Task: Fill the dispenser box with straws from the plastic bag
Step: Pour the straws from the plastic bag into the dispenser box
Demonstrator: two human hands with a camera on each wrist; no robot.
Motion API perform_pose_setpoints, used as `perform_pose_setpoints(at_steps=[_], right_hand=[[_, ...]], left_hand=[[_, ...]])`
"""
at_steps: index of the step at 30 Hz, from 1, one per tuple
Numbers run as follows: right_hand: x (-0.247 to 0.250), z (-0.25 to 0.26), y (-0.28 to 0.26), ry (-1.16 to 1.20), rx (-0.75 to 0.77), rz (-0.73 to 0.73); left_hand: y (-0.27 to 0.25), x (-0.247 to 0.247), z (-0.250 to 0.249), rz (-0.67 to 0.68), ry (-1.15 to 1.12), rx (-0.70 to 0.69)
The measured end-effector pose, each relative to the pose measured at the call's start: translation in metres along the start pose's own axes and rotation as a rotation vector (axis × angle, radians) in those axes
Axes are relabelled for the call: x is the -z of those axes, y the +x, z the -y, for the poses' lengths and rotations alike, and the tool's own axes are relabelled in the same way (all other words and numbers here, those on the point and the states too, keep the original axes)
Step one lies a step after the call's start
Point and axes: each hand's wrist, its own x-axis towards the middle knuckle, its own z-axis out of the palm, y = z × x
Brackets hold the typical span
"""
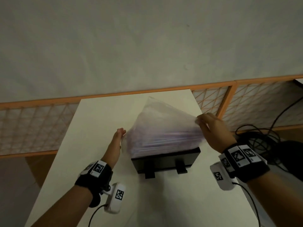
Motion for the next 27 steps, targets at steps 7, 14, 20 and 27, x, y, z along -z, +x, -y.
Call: perform_pose_setpoints(at_steps=[7,14,20,27], right_hand=[[-0.008,0.005,0.001,0.036,-0.061,0.023],[-0.011,0.002,0.005,0.048,-0.115,-0.020],[-0.017,0.019,0.003,0.204,0.008,0.055],[-0.075,0.042,-0.008,-0.161,0.133,0.420]], left_hand=[[0.011,-0.013,-0.001,-0.014,-0.261,0.102],[0.010,-0.026,-0.017,-0.011,-0.373,0.060],[0.026,-0.017,-0.011,-0.038,-0.230,0.009],[0.024,-0.027,0.018,0.169,0.514,-0.134]])
